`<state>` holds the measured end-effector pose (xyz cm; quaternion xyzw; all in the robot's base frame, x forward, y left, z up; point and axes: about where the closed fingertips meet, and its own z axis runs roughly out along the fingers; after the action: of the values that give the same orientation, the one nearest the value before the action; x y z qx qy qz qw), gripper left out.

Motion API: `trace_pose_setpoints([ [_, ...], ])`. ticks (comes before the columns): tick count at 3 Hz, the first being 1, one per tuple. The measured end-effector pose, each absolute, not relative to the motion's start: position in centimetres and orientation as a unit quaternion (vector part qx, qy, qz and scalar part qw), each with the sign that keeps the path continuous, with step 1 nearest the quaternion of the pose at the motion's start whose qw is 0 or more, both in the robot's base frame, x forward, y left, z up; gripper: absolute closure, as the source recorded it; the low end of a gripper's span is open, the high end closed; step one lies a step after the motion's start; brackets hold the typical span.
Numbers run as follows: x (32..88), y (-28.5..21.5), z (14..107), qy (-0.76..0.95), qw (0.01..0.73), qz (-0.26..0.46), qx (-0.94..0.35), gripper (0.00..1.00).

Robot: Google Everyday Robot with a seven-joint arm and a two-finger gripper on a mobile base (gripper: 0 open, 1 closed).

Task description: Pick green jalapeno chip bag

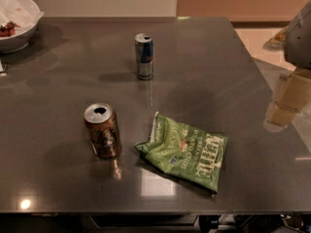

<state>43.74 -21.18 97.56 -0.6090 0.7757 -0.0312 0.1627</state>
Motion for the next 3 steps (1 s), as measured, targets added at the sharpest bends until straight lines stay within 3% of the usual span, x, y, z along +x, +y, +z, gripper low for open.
trace_pose_setpoints([
  [3,42.3,-14.5,93.1,0.722,0.163,0.025,-0.672,0.00],
])
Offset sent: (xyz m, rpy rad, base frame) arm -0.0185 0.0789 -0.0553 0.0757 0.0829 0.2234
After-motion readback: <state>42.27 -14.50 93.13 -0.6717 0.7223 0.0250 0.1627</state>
